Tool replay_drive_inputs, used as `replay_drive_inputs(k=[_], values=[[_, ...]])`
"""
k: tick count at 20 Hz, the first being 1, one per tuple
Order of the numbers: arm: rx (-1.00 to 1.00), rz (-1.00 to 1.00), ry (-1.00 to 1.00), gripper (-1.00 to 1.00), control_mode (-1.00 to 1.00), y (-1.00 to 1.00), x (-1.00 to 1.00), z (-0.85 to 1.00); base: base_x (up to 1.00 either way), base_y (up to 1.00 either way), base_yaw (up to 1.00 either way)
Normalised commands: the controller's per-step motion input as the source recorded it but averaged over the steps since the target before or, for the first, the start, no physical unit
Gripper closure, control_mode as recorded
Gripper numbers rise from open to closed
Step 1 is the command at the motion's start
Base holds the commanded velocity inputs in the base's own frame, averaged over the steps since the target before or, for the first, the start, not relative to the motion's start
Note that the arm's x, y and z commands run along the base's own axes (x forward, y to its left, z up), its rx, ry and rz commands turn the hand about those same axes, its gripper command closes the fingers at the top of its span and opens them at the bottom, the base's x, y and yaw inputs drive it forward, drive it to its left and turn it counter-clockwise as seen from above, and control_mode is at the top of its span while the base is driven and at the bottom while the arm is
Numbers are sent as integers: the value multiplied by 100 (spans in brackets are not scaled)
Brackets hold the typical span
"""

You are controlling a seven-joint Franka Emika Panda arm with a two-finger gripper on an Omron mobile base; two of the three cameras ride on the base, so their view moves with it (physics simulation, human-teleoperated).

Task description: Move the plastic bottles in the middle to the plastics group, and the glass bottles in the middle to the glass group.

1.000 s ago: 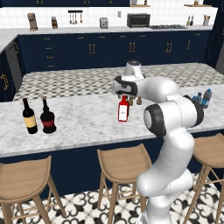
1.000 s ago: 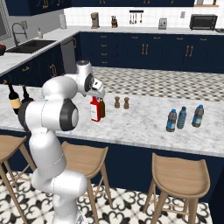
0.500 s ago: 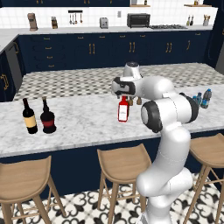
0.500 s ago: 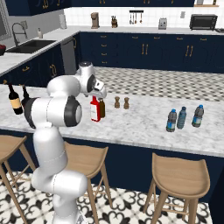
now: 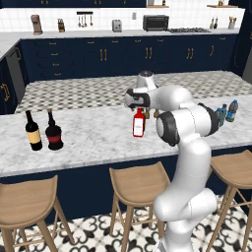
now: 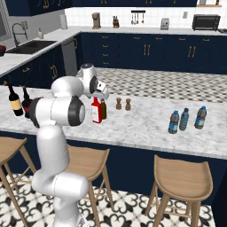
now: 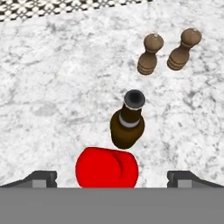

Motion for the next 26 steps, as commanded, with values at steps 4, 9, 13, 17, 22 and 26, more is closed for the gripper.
replay_drive_inputs(k=[4,9,13,17,22,26], values=[[-5,0,-1,-100,-100,5,21,-9,0,0,0],[-1,0,0,-100,-100,5,18,-11,0,0,0],[0,0,0,-100,-100,3,6,-7,0,0,0],[0,0,0,100,-100,-1,0,-10,0,0,0],[0,0,0,100,-100,-1,-2,-18,0,0,0],[0,0,0,100,-100,0,-15,-14,0,0,0]])
